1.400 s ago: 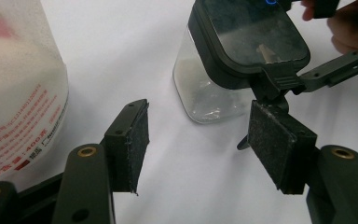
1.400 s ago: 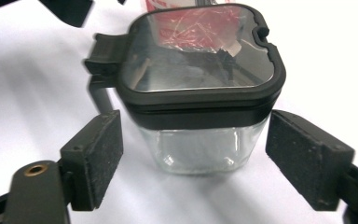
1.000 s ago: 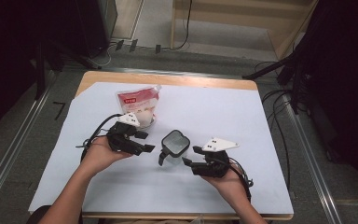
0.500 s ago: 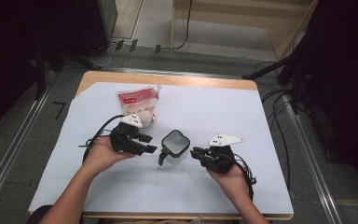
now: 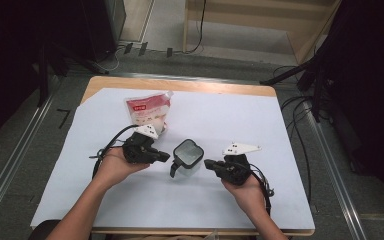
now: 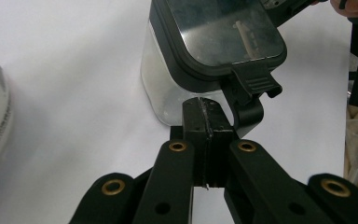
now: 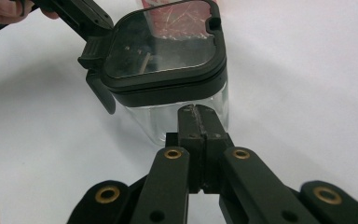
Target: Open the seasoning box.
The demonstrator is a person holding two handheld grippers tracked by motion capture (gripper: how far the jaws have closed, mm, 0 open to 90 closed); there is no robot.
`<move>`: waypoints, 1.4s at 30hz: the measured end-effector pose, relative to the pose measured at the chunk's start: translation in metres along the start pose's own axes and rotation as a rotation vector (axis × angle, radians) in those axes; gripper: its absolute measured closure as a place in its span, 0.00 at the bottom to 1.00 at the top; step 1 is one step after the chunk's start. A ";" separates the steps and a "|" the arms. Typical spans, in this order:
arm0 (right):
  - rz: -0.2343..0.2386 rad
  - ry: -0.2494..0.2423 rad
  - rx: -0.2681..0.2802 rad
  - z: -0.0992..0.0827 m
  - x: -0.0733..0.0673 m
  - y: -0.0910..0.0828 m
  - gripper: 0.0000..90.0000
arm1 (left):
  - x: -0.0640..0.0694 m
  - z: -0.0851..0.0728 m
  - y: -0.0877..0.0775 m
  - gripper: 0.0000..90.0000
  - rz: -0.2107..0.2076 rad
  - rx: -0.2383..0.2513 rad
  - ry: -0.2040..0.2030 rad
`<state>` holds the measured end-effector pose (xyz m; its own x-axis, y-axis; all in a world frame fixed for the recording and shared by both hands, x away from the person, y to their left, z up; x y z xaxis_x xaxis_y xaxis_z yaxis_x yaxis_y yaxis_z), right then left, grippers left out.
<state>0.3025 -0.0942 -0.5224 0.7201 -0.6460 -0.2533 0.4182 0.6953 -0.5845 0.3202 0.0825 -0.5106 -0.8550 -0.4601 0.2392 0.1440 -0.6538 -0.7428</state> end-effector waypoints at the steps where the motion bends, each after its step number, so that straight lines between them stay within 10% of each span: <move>1: 0.000 0.000 0.000 0.000 0.000 0.000 1.00 | 0.000 0.000 0.000 1.00 0.000 0.000 0.000; 42: -0.015 0.019 -0.013 0.004 0.003 0.011 1.00 | 0.015 0.002 0.020 1.00 -0.048 -0.022 -0.006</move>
<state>0.3117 -0.0871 -0.5266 0.7028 -0.6624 -0.2592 0.4213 0.6813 -0.5987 0.3110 0.0609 -0.5203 -0.8576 -0.4323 0.2786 0.0917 -0.6616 -0.7442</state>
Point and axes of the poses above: each handheld gripper's, and its own axes: y roughly forward along the jaws, z roughly out of its top, x roughly to its right, the point moved 9 cm from there along y, roughly forward along the jaws
